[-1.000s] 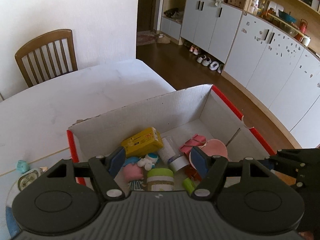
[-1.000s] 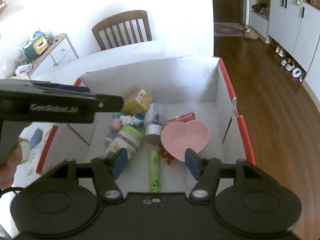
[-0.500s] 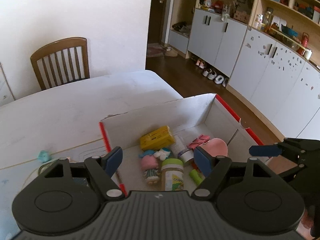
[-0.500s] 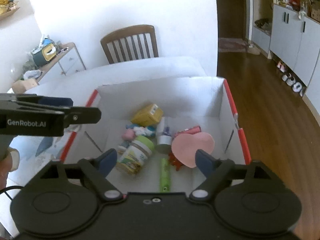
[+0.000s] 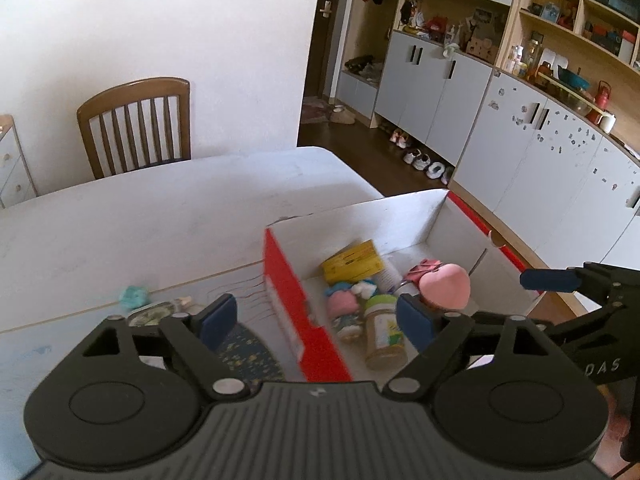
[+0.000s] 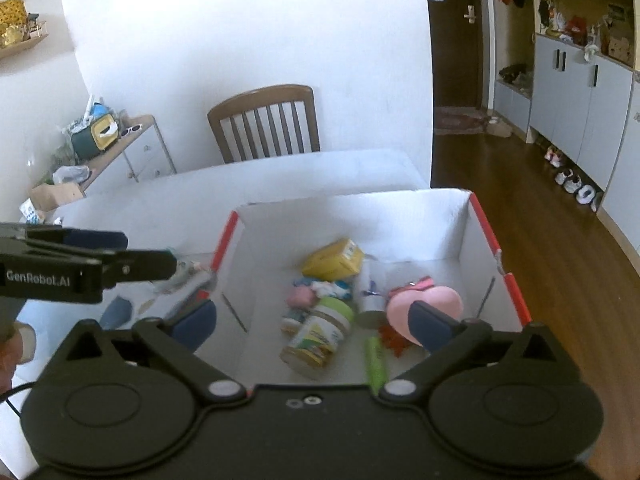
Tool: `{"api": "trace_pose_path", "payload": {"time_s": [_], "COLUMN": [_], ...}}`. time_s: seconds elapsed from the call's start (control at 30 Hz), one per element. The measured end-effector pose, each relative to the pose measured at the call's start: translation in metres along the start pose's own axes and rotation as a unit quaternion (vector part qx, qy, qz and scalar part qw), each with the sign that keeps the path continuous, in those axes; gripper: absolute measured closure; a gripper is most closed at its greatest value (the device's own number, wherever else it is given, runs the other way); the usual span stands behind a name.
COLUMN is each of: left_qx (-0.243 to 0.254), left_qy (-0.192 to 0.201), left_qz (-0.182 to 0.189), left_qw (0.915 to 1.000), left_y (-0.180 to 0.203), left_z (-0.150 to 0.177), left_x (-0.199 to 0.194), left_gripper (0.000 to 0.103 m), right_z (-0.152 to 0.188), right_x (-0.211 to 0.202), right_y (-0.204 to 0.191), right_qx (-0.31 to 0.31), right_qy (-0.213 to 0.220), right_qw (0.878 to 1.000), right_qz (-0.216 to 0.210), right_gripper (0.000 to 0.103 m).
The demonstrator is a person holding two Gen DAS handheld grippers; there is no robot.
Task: Organize rigid objects
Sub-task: 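Withdraw both grippers from the box toward the table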
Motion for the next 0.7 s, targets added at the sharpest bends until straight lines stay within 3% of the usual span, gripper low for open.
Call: {"api": "trace_pose_path", "payload": {"time_s": [0.17, 0.43, 0.5, 0.7], "left_qx": [-0.004, 0.026, 0.03, 0.025], "left_qy": [0.016, 0.03, 0.025, 0.01], "left_qz": [0.008, -0.002, 0.011, 0.003], "left_qw": [0.9998, 0.9992, 0.9992, 0.9996], "left_y": [-0.034, -0.081, -0.092, -0.13], "left_z": [0.008, 0.02, 0.023, 0.029], "left_x": [-0.015, -0.021, -0.02, -0.01], "left_gripper": [0.001, 0.001, 0.001, 0.001], "right_z": [0.0, -0.006, -0.009, -0.015], "right_x": [0.004, 0.022, 0.03, 0.049], "right_y": [-0.032, -0.086, -0.098, -0.132], "right_qx": [0.01, 0.01, 0.011, 0.001], "right_qy": [0.001, -0.006, -0.01, -0.015], "right_qw": [1.0, 1.0, 1.0, 1.0], "right_qz": [0.0, -0.001, 0.001, 0.005], "right_gripper": [0.001, 0.001, 0.001, 0.001]}}
Point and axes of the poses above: each gripper's, at about its wrist camera, not at the fingertips, and x roughly the way its jaws point, y to its right, z to its underside, the point moved 6 cm from there along x, roughly the way its jaws point, and after that the axes turned 6 degrees about -y, right-handed, at the moved point
